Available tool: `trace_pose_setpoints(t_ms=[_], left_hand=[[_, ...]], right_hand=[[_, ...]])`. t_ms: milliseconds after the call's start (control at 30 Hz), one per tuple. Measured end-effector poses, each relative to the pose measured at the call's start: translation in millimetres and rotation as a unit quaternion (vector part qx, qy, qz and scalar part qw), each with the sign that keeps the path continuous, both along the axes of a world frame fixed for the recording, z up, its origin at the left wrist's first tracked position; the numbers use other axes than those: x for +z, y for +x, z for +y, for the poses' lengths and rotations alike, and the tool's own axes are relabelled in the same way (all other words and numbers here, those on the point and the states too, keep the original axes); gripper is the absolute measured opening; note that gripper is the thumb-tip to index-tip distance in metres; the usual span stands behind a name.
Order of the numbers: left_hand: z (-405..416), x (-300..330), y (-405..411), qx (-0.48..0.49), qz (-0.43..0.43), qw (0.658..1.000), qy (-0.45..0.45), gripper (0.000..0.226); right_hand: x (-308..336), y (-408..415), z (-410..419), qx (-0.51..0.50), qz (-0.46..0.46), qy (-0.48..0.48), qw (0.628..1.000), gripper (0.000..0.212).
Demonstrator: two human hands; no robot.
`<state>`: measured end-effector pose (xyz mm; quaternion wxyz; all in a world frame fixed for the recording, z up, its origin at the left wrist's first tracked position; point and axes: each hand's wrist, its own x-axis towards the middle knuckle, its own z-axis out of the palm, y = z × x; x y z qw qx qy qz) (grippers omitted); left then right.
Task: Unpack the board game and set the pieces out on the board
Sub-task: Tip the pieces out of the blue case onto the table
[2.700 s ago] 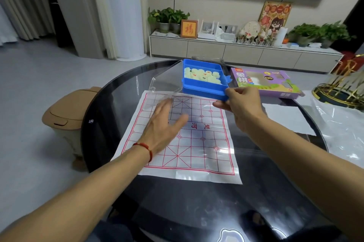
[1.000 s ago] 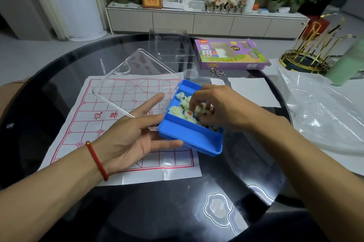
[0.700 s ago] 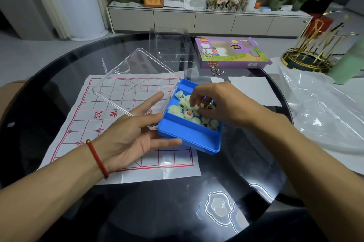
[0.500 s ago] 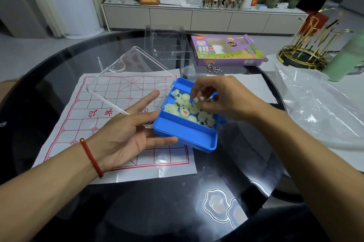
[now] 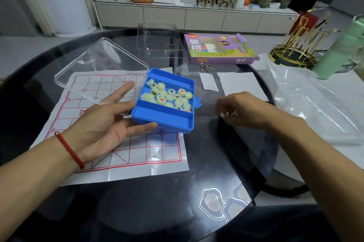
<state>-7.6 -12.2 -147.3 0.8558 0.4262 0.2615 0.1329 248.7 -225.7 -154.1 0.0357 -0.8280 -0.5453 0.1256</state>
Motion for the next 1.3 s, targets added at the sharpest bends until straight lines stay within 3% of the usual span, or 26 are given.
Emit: trace_pose_setpoints(t_ms=[600,733,933,1133,1300], left_hand=[[-2,1,0,0.012,0.005,1.000,0.007,0.056],[-2,2,1,0.006,0.004,1.000,0.008,0.057],[-3,1,0,-0.001,0.002,1.000,0.006,0.056],[-3,-2,1,-0.003,0.001,1.000,0.000,0.054],[-2,-1,0,-0.001,0.000,1.000,0.003,0.052]], right_hand=[[0,7,-9,-0.027,0.069,0.065,0.995,0.043],[11,20,-19,-0.051,0.057,0.130,0.989,0.033],[11,20,-21,-0.050,0.026,0.079,0.995,0.023],[17,-17,5,-0.016,0.011,0.217,0.976,0.019],[24,0,-3,-0.041,-0.014,0.060,0.997,0.017]])
